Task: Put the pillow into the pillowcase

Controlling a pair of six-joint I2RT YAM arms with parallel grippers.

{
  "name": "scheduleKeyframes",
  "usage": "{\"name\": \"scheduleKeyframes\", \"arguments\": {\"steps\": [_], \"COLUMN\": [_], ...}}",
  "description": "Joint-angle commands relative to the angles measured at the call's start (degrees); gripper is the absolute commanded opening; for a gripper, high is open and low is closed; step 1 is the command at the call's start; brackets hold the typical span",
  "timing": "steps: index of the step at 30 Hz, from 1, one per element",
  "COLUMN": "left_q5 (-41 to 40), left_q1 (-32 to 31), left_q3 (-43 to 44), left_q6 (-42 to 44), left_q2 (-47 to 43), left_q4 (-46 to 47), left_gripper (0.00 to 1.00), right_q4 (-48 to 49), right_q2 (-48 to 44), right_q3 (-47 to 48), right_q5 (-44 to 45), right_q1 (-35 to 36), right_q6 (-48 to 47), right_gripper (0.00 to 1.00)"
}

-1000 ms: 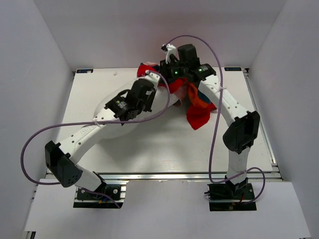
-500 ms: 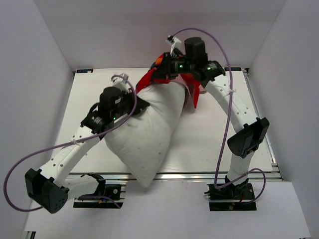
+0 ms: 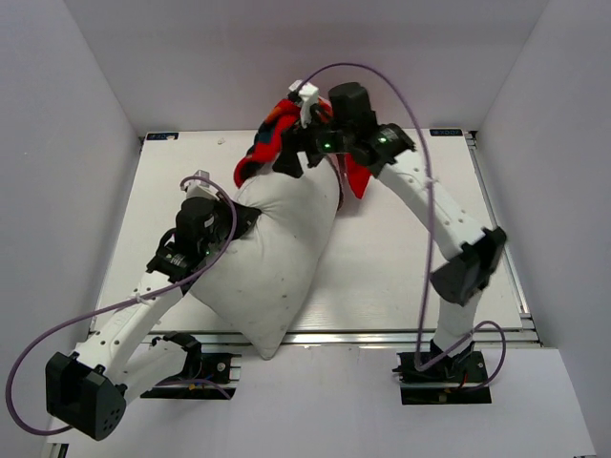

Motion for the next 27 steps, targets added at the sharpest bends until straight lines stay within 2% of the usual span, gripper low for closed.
{"name": "scheduleKeyframes", "arguments": {"steps": [1,2,3,5,10,15,22,27], "left_q5": [-1.99,-1.20,-0.85,-0.41,2.23,4.51,6.36,6.54], "left_q1": [0.69,0.61,0.61,0.61,0.70,0.69,0.70,0.70], "left_q3": [-0.71,-0.10,0.52,2.44,6.23,7.03,6.76,6.85], "left_q6": [1.20,1.72,2.86,3.74,7.35,7.88,7.44,7.70], "left_q2": [-0.18,-0.01,0.43,0.96,2.28,2.11,0.52,0.35], "left_q4": [-2.12,-2.21,-2.30,-3.00,-4.67,-4.58,-4.67,-5.11], "left_gripper": [0.00,0.00,0.00,0.00,0.00,0.00,0.00,0.00], "right_q4": [8.73,11.48,16.99,19.59,29.86,34.53,38.14,39.19], "right_q2": [-12.83,-15.46,-19.84,-22.94,-23.49,-16.38,-5.12,-1.43], "right_q3": [-5.25,-15.21,-20.19,-30.11,-41.58,-38.35,-25.79,-22.96], "right_q5": [8.35,8.54,8.63,7.94,9.69,9.07,18.12,20.06], "right_q1": [-1.12,-1.56,-2.61,-4.54,-7.01,-7.45,-7.45,-7.45], "right_q6": [-16.35,-18.48,-21.20,-23.50,-31.92,-33.88,-31.33,-30.63], "right_gripper": [0.84,0.88,0.89,0.89,0.86,0.81,0.76,0.74]}}
